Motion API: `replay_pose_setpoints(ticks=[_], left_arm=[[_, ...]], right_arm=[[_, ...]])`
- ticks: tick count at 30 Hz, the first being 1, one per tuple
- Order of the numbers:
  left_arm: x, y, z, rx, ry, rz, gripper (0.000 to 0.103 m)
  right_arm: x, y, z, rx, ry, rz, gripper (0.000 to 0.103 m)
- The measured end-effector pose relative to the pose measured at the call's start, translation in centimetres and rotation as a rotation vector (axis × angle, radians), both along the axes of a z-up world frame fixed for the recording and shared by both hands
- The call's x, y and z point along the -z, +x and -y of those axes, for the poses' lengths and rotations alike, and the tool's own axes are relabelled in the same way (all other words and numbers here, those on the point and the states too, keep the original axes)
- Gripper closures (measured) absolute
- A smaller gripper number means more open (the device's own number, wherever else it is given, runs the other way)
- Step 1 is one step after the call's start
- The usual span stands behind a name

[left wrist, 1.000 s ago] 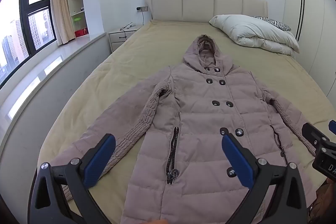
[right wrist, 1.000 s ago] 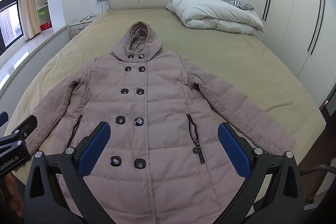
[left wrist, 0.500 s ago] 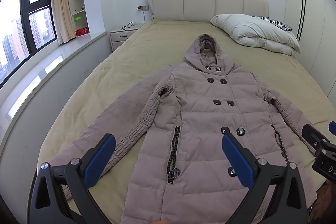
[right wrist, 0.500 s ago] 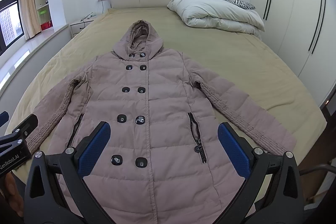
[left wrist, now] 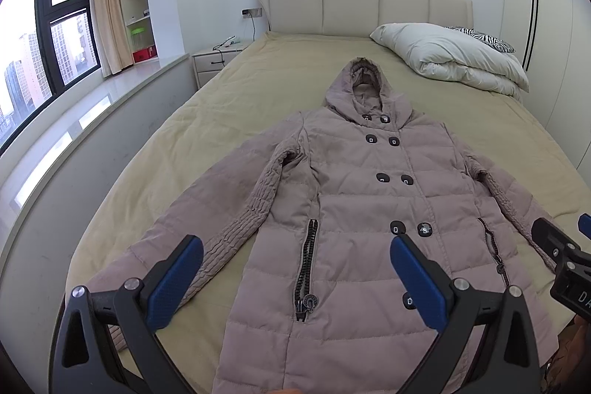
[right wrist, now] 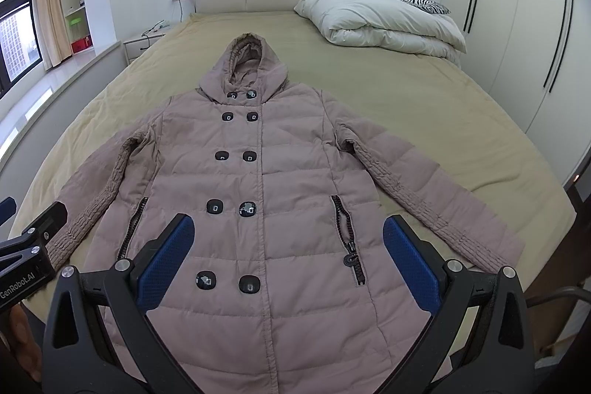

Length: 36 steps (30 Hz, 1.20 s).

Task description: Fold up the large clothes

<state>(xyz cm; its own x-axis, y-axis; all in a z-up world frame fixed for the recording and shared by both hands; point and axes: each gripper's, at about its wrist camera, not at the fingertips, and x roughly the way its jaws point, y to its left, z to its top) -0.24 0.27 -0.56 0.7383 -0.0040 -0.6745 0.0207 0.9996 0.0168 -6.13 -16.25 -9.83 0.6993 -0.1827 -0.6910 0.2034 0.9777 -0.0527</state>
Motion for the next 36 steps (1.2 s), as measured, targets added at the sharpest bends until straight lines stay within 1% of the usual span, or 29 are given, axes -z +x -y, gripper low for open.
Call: replay_pose_setpoints(ticks=[36], left_arm=[[0.17, 0.08, -0.02, 0.0, 0.001, -0.004, 0.0]], right_arm=[[0.26, 0.06, 0.12, -0.002, 0.008, -0.003, 0.0]])
